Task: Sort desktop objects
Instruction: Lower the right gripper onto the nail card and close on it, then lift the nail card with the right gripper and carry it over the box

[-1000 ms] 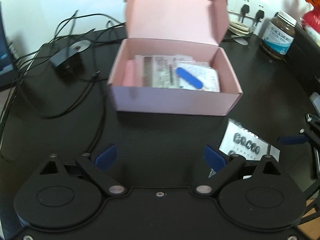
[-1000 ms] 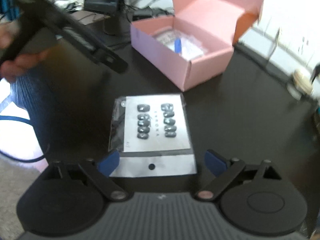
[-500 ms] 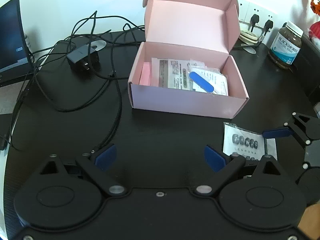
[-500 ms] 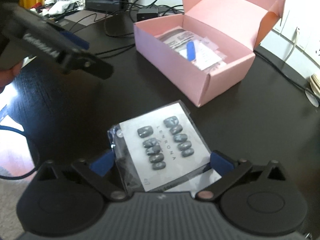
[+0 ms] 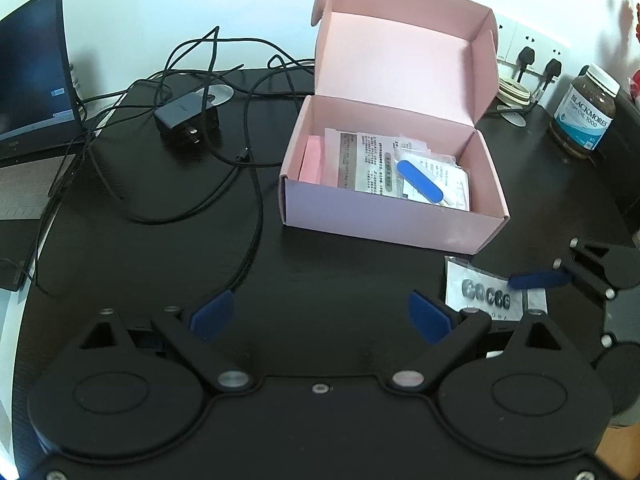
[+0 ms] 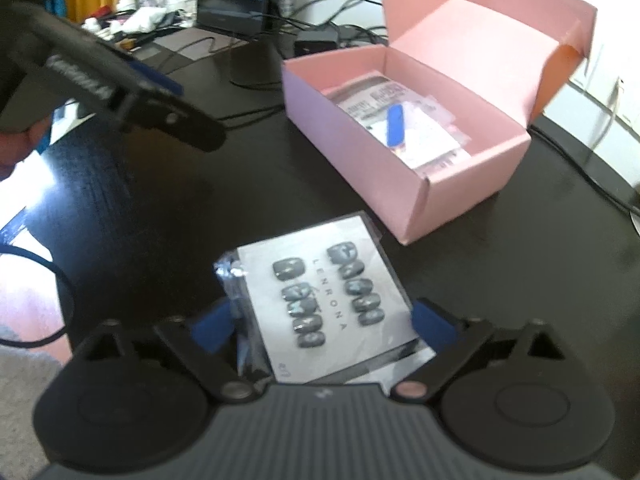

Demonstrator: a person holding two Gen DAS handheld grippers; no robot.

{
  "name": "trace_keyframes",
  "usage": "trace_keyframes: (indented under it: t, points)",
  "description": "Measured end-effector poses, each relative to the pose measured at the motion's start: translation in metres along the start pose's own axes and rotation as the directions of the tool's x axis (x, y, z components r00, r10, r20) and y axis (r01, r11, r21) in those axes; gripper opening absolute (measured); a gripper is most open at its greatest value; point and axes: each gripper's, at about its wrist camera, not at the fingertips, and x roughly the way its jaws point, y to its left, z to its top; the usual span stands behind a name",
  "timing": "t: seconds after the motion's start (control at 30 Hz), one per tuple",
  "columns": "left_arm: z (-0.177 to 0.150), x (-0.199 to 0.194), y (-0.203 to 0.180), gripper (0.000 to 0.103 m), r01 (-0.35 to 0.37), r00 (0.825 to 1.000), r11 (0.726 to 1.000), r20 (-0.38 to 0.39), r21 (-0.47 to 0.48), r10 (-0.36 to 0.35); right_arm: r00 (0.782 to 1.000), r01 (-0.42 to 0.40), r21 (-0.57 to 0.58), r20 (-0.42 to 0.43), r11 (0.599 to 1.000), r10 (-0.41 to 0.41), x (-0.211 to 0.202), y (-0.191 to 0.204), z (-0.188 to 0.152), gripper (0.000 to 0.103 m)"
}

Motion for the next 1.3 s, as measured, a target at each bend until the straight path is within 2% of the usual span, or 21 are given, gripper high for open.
trace_keyframes:
  t: [0.03,0.1,0.13,0.2,0.27,0.33,0.4,0.5,0.63,0.83,0.97,1.07,1.13,1.2,1.3]
  points:
    - [0.001,0.0,0.001,0.096,-0.001,1.0,1.0,0.0,-0.002,0.001,1.0,-0.004,-0.008,0.004,1.0,0.004,-0.002,0.002,0.0,0.074]
    - [0.002,0.001,0.002,0.096,0.001,1.0,1.0,-0.004,-0.01,-0.001,1.0,0.01,-0.004,-0.002,1.0,-0.01,-0.005,0.005,0.001,0.069]
    - [0.002,0.002,0.003,0.096,0.003,1.0,1.0,-0.006,-0.014,-0.003,1.0,0.013,-0.004,0.001,1.0,-0.013,-0.007,0.006,0.002,0.06]
    - [0.003,0.003,0.005,0.096,0.008,1.0,1.0,-0.01,-0.023,-0.009,1.0,0.02,-0.013,0.003,1.0,-0.019,-0.01,0.01,0.003,0.035]
    - [0.003,0.005,0.005,0.096,0.01,1.0,1.0,-0.016,-0.025,-0.011,0.999,0.036,-0.031,0.006,0.999,-0.036,-0.011,0.016,0.003,0.033]
    - [0.003,0.006,0.004,0.096,0.012,1.0,1.0,-0.019,-0.024,-0.012,0.998,0.054,-0.068,0.016,0.996,-0.053,-0.014,0.023,0.003,0.019]
    - [0.003,0.007,0.003,0.096,0.017,1.0,1.0,-0.017,-0.019,-0.018,0.996,0.088,-0.114,0.039,0.99,-0.084,-0.019,0.033,0.003,0.013]
    - [0.004,0.007,0.001,0.096,0.02,1.0,1.0,-0.012,-0.012,-0.02,0.988,0.143,-0.174,0.084,0.974,-0.13,-0.03,0.045,0.006,0.01]
    - [0.005,0.007,0.003,0.096,0.024,1.0,0.999,-0.009,-0.024,-0.024,0.98,0.165,-0.201,0.139,0.966,-0.139,-0.05,0.052,0.011,0.008]
    - [0.007,0.008,0.007,0.096,0.033,0.999,0.998,-0.008,-0.044,-0.033,0.971,0.202,-0.246,0.178,0.948,-0.161,-0.069,0.054,0.015,0.007]
    - [0.01,0.007,0.009,0.096,0.039,0.999,0.998,0.004,-0.053,-0.038,0.956,0.252,-0.276,0.222,0.928,-0.193,-0.08,0.056,0.022,0.007]
    - [0.011,0.006,0.013,0.096,0.042,0.999,0.997,0.012,-0.068,-0.041,0.941,0.291,-0.309,0.264,0.906,-0.212,-0.088,0.058,0.033,0.007]
    - [0.012,0.005,0.017,0.096,0.042,0.999,0.996,0.017,-0.081,-0.04,0.93,0.316,-0.334,0.293,0.888,-0.221,-0.093,0.059,0.043,0.001]
    - [0.012,0.004,0.023,0.096,0.04,0.999,0.994,0.02,-0.098,-0.038,0.917,0.343,-0.354,0.328,0.87,-0.228,-0.096,0.058,0.056,0.001]
    - [0.011,0.005,0.031,0.096,0.038,0.999,0.991,0.016,-0.129,-0.037,0.921,0.347,-0.364,0.309,0.864,-0.239,-0.091,0.051,0.072,0.001]
